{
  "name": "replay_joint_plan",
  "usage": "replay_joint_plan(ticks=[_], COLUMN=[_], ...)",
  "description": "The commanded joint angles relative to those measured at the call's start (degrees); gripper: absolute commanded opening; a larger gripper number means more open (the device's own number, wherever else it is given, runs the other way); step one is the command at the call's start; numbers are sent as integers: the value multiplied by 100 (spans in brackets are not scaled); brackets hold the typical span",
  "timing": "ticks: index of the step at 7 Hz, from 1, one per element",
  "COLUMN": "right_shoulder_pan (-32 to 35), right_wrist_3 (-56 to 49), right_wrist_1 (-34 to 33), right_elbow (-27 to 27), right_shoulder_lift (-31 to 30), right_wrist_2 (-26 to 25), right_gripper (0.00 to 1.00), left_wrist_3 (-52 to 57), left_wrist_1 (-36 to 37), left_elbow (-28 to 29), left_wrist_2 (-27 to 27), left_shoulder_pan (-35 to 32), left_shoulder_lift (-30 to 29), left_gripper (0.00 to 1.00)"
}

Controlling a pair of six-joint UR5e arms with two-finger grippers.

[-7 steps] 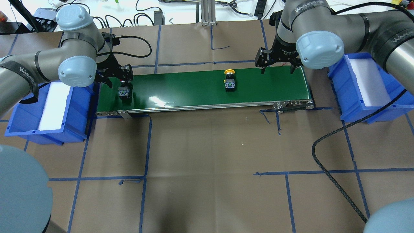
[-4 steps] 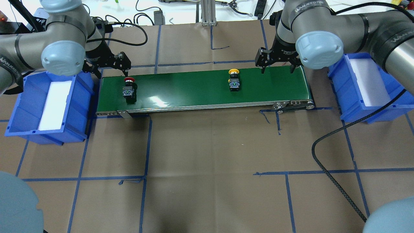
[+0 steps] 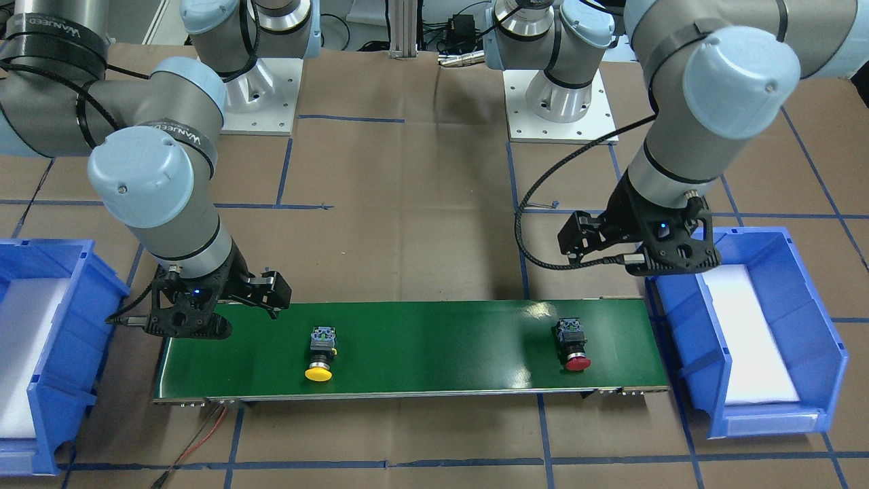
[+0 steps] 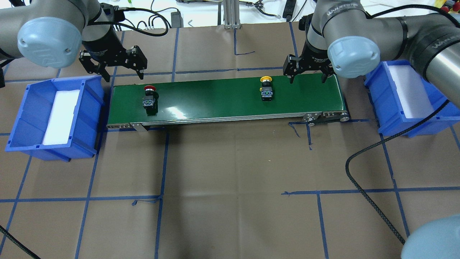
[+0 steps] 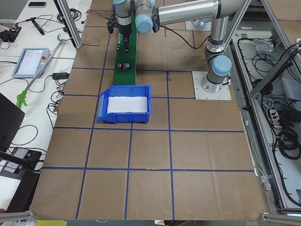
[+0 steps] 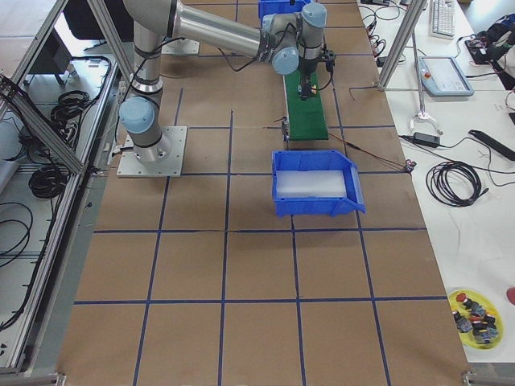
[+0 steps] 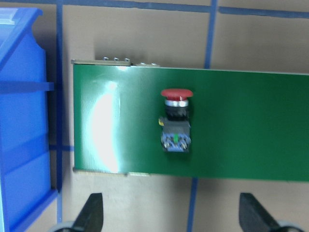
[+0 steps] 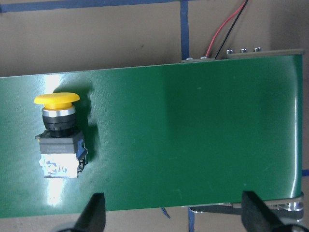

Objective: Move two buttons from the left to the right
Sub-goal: 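Release the red button on the belt and raise the left gripper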

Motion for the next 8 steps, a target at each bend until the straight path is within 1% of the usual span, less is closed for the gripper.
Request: replay_joint_plan(ticks=[1,3,5,7,8], right_shoulder_pan=[0,0,26,44,44], right_wrist_3=[80,432,467,459,467], right_wrist_1=[-384,-430,-527,-527,-527], right_elbow=[-37,-63,-291,-362,-362], right_shoulder_lift=[275,389,688,864,891], right_wrist_2=[219,439,431,431,431], right_gripper=[100,100,100,100,100], left_wrist_3=[42,95,95,69,43], left_wrist_1=[-316,-317,-290,-281,-281], left_elbow=[-200,-437,-718,-675,-666], left_wrist_2=[3,-23,-199,-400,-393], left_shoulder_pan=[-133,-80,-54,-36,-36], left_shoulder_lift=[579,756,976,977,968], left_gripper=[100,100,100,100,100])
